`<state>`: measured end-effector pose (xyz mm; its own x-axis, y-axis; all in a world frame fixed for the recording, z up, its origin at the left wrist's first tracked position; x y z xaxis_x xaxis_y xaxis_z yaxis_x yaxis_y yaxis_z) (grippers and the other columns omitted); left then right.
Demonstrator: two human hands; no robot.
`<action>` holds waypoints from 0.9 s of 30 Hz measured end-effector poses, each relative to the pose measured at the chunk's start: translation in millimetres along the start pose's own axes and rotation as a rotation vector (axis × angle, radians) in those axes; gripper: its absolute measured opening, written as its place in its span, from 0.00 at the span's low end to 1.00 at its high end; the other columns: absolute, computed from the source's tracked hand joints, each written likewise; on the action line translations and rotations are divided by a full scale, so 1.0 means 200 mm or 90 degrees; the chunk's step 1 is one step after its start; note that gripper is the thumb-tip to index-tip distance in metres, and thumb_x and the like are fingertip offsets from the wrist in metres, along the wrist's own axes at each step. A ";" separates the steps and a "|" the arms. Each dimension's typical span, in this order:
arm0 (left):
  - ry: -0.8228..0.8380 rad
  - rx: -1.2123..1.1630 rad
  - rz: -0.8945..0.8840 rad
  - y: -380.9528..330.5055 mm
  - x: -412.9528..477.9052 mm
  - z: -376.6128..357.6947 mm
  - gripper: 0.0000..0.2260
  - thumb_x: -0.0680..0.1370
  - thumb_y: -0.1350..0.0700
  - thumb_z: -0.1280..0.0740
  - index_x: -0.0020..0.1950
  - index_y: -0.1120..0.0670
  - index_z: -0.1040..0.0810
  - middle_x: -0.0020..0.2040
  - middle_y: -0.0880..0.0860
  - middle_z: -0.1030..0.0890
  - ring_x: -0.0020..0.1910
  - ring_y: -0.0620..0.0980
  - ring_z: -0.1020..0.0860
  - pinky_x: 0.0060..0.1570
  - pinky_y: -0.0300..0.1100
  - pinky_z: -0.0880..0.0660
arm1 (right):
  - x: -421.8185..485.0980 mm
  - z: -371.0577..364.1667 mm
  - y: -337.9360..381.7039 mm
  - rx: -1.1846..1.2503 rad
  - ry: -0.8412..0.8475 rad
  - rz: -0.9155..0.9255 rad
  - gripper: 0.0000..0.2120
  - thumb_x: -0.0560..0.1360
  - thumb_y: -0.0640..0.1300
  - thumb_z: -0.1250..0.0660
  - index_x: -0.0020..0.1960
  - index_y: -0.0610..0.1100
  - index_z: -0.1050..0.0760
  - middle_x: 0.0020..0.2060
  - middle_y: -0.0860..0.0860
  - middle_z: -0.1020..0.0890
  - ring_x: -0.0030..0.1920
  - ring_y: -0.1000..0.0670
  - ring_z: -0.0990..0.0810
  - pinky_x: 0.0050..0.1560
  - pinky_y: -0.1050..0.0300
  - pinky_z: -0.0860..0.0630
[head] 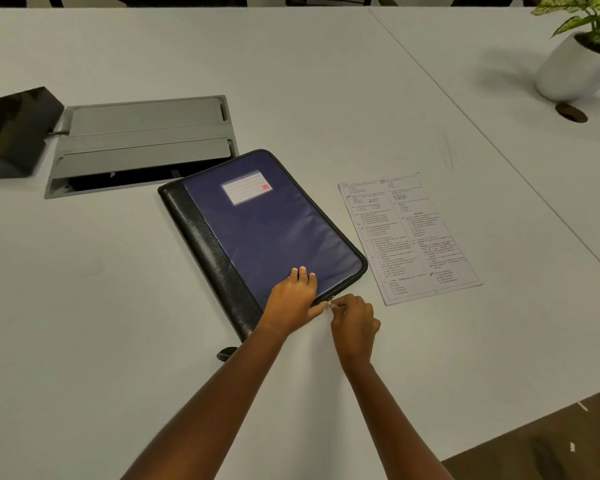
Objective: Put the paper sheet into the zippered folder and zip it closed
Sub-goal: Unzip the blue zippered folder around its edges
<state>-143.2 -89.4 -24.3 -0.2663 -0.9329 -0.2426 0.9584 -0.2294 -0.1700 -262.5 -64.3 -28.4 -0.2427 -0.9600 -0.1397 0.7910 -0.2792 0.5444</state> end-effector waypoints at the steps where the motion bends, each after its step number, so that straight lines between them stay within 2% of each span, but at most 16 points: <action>1: -0.017 -0.021 0.004 0.01 -0.02 -0.02 0.30 0.80 0.42 0.45 0.75 0.59 0.45 0.76 0.60 0.41 0.75 0.57 0.42 0.72 0.50 0.38 | 0.00 0.00 0.00 0.000 0.001 -0.004 0.10 0.77 0.44 0.40 0.54 0.42 0.25 0.53 0.44 0.20 0.55 0.46 0.25 0.58 0.52 0.32; 4: -0.034 -0.024 0.013 0.08 -0.10 -0.08 0.31 0.79 0.41 0.45 0.77 0.53 0.51 0.78 0.54 0.48 0.77 0.54 0.50 0.75 0.53 0.53 | -0.01 0.00 -0.01 0.007 -0.011 -0.014 0.10 0.78 0.45 0.40 0.54 0.42 0.25 0.53 0.44 0.20 0.54 0.46 0.25 0.58 0.51 0.31; 7: -0.061 -0.027 0.056 0.20 -0.20 -0.10 0.35 0.76 0.35 0.44 0.77 0.49 0.53 0.79 0.53 0.50 0.77 0.57 0.53 0.73 0.61 0.58 | -0.02 0.01 -0.01 0.037 -0.028 -0.015 0.09 0.77 0.44 0.40 0.53 0.41 0.25 0.51 0.44 0.20 0.53 0.46 0.24 0.59 0.50 0.31; 9: -0.096 -0.053 0.110 0.26 -0.27 -0.09 0.39 0.72 0.32 0.41 0.76 0.47 0.51 0.78 0.53 0.50 0.77 0.60 0.54 0.71 0.65 0.60 | -0.02 0.02 -0.01 0.089 -0.037 -0.006 0.08 0.77 0.42 0.39 0.51 0.40 0.25 0.48 0.43 0.18 0.50 0.45 0.22 0.58 0.47 0.26; 11: -0.110 -0.086 0.170 0.30 -0.32 -0.09 0.42 0.69 0.30 0.40 0.76 0.46 0.51 0.78 0.54 0.51 0.77 0.61 0.55 0.70 0.67 0.59 | -0.02 0.02 0.01 0.144 -0.038 0.000 0.08 0.77 0.41 0.38 0.51 0.38 0.24 0.46 0.41 0.18 0.47 0.44 0.20 0.54 0.47 0.22; 12: -0.102 -0.088 0.188 0.31 -0.33 -0.10 0.42 0.69 0.29 0.40 0.76 0.45 0.52 0.79 0.54 0.53 0.77 0.61 0.56 0.71 0.67 0.57 | -0.02 0.02 0.01 0.163 -0.039 0.000 0.08 0.77 0.41 0.38 0.51 0.38 0.24 0.46 0.41 0.17 0.46 0.44 0.20 0.51 0.51 0.21; 16: -0.076 -0.077 0.194 0.31 -0.32 -0.10 0.43 0.69 0.28 0.42 0.76 0.46 0.54 0.79 0.55 0.54 0.77 0.60 0.56 0.71 0.67 0.55 | 0.00 0.04 0.00 0.187 -0.048 0.011 0.08 0.76 0.40 0.37 0.49 0.36 0.22 0.44 0.39 0.17 0.42 0.47 0.22 0.43 0.59 0.26; 21: -0.045 -0.059 0.186 0.31 -0.31 -0.10 0.43 0.69 0.28 0.42 0.77 0.47 0.52 0.79 0.55 0.53 0.77 0.60 0.55 0.70 0.68 0.52 | 0.08 0.08 -0.01 0.139 -0.072 0.025 0.07 0.75 0.37 0.37 0.46 0.35 0.22 0.42 0.39 0.18 0.44 0.44 0.23 0.41 0.58 0.30; 24: -0.034 -0.062 0.181 0.31 -0.31 -0.09 0.43 0.69 0.29 0.42 0.77 0.48 0.51 0.78 0.56 0.52 0.77 0.61 0.55 0.70 0.69 0.51 | 0.11 0.09 -0.02 0.174 -0.073 0.000 0.07 0.75 0.36 0.37 0.44 0.34 0.22 0.41 0.38 0.18 0.43 0.42 0.21 0.41 0.56 0.28; 27: -0.019 -0.054 0.176 0.31 -0.30 -0.07 0.42 0.69 0.29 0.42 0.76 0.49 0.50 0.78 0.55 0.50 0.77 0.61 0.53 0.69 0.69 0.49 | 0.09 0.08 -0.03 0.215 -0.079 -0.010 0.06 0.75 0.35 0.37 0.43 0.33 0.22 0.41 0.37 0.19 0.40 0.45 0.23 0.39 0.58 0.30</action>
<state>-70.4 -43.7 -34.4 0.0088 -0.9647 -0.2633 0.9817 0.0583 -0.1810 -280.7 -80.6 -20.2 -0.3363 -0.9398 -0.0609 0.5612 -0.2519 0.7884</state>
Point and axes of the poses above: each hand's wrist, its own x-axis towards the middle knuckle, its own z-axis out of the back of the hand, y = z × x, the point moved 6 cm from there along x, towards the middle knuckle
